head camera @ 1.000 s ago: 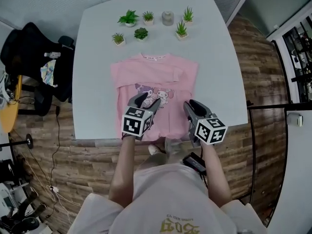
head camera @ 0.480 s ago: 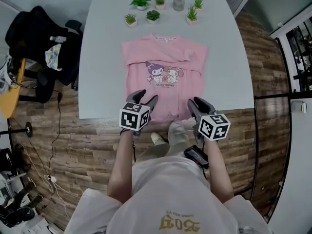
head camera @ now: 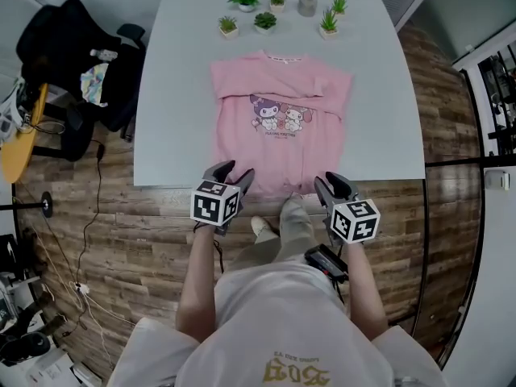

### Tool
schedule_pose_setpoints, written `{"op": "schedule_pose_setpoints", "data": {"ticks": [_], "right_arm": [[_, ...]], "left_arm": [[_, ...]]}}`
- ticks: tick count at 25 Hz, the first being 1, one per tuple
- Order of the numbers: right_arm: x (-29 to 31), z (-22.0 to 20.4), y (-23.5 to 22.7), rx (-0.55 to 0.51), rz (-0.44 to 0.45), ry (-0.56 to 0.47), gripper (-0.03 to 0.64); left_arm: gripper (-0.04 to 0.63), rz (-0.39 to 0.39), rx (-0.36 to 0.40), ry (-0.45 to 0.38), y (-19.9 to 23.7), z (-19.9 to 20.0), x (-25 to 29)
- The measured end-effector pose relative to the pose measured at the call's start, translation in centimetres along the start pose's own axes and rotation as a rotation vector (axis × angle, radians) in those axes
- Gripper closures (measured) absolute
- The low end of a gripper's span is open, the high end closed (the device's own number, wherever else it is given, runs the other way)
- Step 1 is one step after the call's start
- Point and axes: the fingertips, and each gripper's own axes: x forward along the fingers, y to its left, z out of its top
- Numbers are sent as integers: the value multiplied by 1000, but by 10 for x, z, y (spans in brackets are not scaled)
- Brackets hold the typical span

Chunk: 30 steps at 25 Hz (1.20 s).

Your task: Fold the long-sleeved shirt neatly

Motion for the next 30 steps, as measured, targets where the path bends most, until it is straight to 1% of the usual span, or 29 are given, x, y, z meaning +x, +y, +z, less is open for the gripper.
{"op": "schedule_pose_setpoints", "data": {"ticks": [5, 7, 10, 14, 16, 18, 20, 22, 24, 26, 30], "right_arm": [[0, -27, 4, -9, 6, 44, 472], [0, -42, 4, -17, 5, 79, 472], [3, -61, 3, -1, 22, 116, 469], [10, -83, -1, -49, 41, 196, 457], [15, -93, -5, -57, 44, 224, 443], [23, -103, -5, -41, 55, 238, 426], [30, -114, -5, -15, 71, 252, 405], [33, -122, -9, 14, 81, 262, 379], [37, -126, -13, 38, 89, 261, 360], [43, -127, -15, 57, 94, 256, 353], [57, -132, -24, 124, 69, 241, 334]], "left_arm": [[359, 16, -21, 50, 9, -32, -10], [359, 8, -19, 89, 10, -49, -11], [359, 2, -23, 141, 14, -72, -15], [359, 11, -56, 185, 22, -95, -20], [360, 13, -49, 214, 26, -106, -20], [361, 23, -22, 264, 33, -120, -22], [360, 32, -16, 301, 38, -133, -20], [360, 24, -44, 307, 38, -140, -13], [360, 9, -76, 296, 37, -141, -6], [359, 2, -94, 284, 37, -141, -1], [345, 32, -111, 277, 45, -145, 3]]}}
